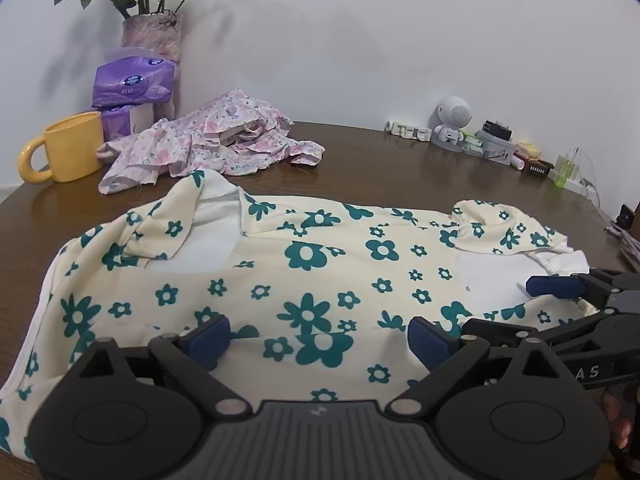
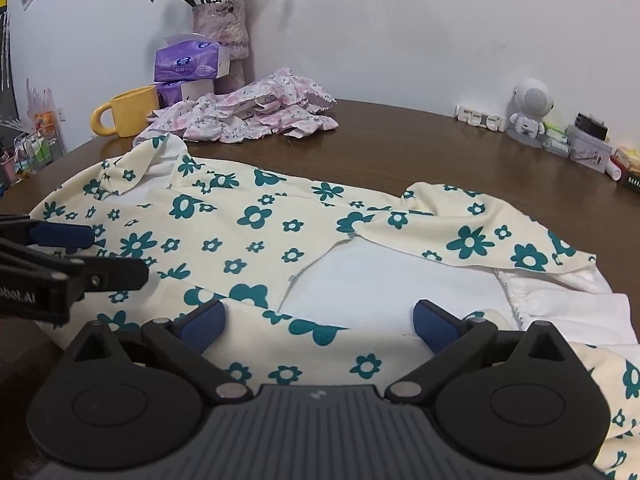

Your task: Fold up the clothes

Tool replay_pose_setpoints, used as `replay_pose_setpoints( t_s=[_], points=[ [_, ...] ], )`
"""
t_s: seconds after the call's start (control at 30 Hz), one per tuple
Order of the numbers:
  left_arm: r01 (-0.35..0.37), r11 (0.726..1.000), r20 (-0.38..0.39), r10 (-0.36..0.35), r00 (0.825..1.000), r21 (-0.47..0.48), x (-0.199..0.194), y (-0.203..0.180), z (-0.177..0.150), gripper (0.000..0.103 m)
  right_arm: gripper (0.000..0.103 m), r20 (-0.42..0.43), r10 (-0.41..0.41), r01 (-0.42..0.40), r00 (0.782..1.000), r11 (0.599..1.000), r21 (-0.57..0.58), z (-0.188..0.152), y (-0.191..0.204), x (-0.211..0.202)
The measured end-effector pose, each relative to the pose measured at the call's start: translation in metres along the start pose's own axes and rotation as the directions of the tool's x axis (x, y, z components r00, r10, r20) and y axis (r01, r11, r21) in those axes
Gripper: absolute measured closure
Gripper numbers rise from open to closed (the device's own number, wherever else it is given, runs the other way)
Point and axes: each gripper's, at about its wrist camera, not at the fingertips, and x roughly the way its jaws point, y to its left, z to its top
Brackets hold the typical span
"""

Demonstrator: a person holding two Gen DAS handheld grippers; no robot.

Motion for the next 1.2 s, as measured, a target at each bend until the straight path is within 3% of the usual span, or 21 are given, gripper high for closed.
replay_pose_setpoints(
  t_s=[0.13, 1.2],
  points=[
    [-0.021, 0.999, -0.014, 0.021, 1.000, 0.035, 0.0053, -0.0065, -0.0007, 0.000, 0.001, -0.015, 0.017, -0.017, 1.000, 1.000, 0.018, 0.0008, -0.0053, 0.0032],
    [-0.029, 0.998, -0.012, 0.030, 0.999, 0.047, 0.0074, -0.0088, -0.0021, 0.000, 0.001, -0.019, 0.008, -0.007, 1.000, 1.000, 0.022, 0.0012, -0.0079, 0.0057]
  ],
)
